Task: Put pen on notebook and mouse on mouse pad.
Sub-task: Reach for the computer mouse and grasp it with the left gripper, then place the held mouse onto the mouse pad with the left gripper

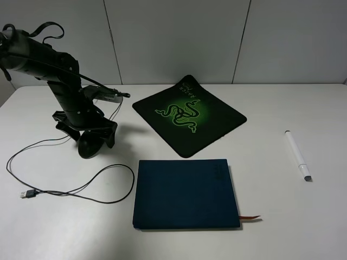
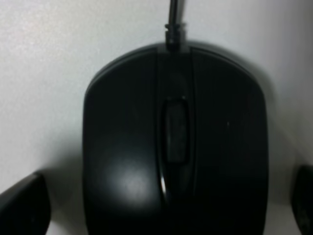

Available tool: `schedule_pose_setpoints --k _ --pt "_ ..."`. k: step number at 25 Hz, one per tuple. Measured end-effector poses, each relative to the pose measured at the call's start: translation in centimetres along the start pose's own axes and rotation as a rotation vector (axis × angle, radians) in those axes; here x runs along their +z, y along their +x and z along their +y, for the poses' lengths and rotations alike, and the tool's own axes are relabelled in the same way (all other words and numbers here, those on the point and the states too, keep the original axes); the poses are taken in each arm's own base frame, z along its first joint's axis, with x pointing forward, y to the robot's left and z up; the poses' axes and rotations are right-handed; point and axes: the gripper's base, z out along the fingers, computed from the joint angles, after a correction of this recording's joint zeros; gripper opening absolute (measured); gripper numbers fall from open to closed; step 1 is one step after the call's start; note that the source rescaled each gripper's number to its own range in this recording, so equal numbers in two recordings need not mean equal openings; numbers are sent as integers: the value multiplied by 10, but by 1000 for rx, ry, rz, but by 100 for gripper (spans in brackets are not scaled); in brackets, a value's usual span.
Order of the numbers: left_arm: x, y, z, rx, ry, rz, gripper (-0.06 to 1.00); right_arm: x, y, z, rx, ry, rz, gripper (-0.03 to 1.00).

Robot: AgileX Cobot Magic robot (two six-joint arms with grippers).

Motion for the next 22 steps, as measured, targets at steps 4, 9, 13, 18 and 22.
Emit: schedule_pose_setpoints --k 4,9,13,18,22 --pt "0 0 0 0 0 -3 58 0 0 0 0 0 0 100" --pt "0 0 0 0 0 -3 0 0 0 0 0 0 0 100" --pt "0 0 0 0 0 -3 0 0 0 0 0 0 0 100" --pt "0 0 0 0 0 -2 0 0 0 0 0 0 0 100" --pt "-1 0 0 0 0 -4 0 0 0 0 0 0 0 100"
